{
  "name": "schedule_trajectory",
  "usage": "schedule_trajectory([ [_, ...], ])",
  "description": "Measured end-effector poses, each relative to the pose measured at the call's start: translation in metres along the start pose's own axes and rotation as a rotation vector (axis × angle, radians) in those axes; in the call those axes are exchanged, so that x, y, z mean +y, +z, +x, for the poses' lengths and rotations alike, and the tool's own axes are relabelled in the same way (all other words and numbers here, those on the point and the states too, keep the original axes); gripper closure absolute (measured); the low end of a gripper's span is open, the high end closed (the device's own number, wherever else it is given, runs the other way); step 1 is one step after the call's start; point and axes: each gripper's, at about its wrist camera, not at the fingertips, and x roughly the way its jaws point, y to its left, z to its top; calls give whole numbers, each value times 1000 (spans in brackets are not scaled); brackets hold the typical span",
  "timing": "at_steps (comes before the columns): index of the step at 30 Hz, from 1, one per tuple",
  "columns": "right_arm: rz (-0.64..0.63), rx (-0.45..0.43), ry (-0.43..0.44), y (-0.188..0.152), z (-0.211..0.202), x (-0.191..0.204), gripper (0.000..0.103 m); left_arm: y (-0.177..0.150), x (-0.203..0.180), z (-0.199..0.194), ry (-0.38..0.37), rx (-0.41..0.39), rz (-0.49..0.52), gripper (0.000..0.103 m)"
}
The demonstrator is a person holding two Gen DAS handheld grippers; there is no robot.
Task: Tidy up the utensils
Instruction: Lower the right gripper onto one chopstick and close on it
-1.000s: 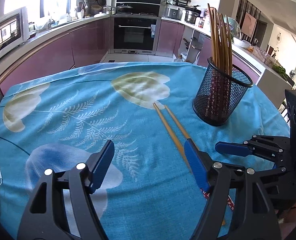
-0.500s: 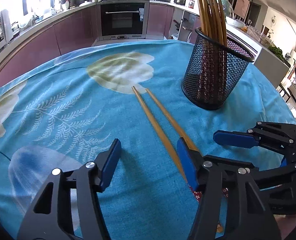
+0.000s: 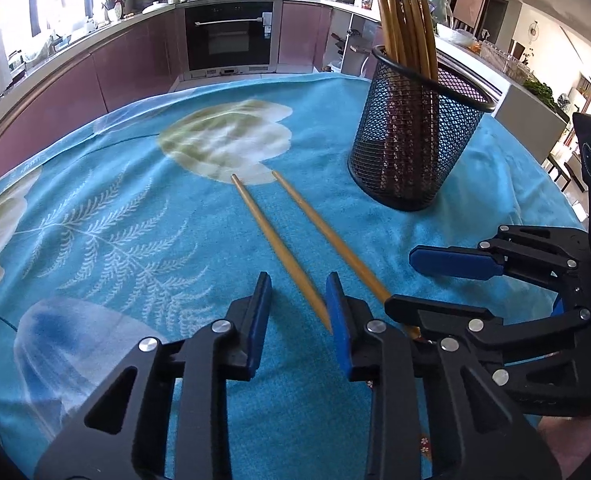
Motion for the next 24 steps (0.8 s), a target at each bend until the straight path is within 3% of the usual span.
schedule_trajectory([
  [3, -6, 0, -8, 3, 3, 2, 70, 2, 3, 0, -9, 7, -13, 82],
  [16, -20, 4, -26, 15, 15, 3, 77, 12, 11, 7, 4, 12, -44, 82],
  [24, -8, 6, -36, 20, 19, 0, 89, 14, 13, 11, 8, 4, -43, 85],
])
